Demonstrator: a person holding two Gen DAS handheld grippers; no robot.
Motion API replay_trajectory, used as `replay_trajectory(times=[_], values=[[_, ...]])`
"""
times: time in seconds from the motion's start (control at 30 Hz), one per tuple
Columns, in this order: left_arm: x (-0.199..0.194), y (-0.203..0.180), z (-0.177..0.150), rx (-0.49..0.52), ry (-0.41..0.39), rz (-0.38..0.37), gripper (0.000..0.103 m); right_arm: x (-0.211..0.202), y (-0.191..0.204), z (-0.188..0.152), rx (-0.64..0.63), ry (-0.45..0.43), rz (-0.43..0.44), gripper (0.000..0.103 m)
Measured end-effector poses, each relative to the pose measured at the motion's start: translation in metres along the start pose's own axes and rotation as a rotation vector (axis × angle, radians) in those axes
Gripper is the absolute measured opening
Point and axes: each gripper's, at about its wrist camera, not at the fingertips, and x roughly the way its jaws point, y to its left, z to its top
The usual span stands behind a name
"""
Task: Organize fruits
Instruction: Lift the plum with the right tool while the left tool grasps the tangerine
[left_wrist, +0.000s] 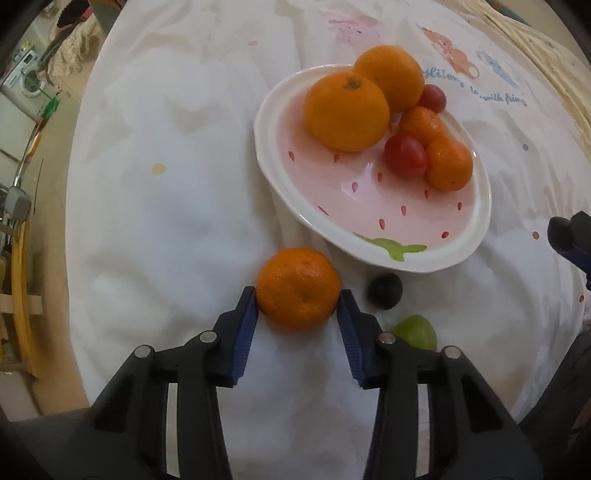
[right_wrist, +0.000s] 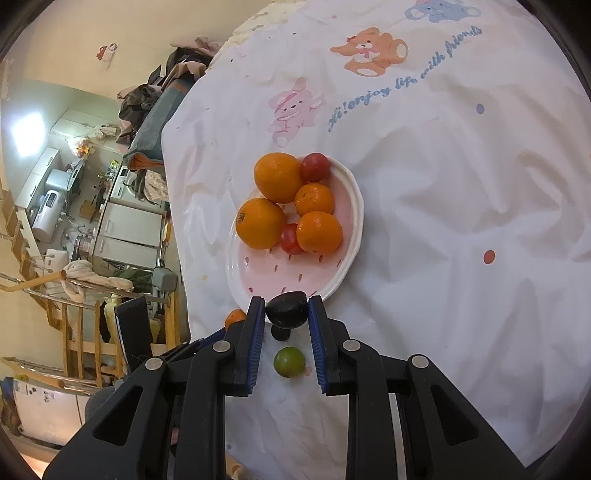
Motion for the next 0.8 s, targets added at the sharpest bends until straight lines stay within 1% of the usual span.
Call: replay_trajectory(times=[0.27, 0.37, 0.47, 0.63, 0.7, 0.8], values=[[-0.032, 0.020, -0.011, -0.057, -0.051, 0.000, 0.038, -0.010, -0.001, 0.000, 0.013, -0.029, 0.005, 0.025], [-0.048, 0.025, -0.013, -0.060, -0.078, -0.003, 0.038, -0.014, 0.001, 0.000, 0.013, -0.047, 0.012, 0.025], [-0.066, 0.028, -0.010, -0.054, -0.111, -0.008, 0.038, -0.018, 0.006, -0.001, 0.003, -0.058, 0.038, 0.025], [-0.083, 0.019, 0.006, -0.018, -0.133, -0.046, 0.038, -0.026, 0.015, 0.004, -0.022, -0.072, 0.072, 0.025], [-0.084, 0.012, 0.016, -0.004, -0.135, -0.053, 0.038, -0.029, 0.016, 0.009, -0.030, -0.081, 0.080, 0.025], [-0.082, 0.003, 0.031, 0.009, -0.127, -0.066, 0.038, -0.032, 0.019, 0.023, -0.049, -0.094, 0.069, 0.025]])
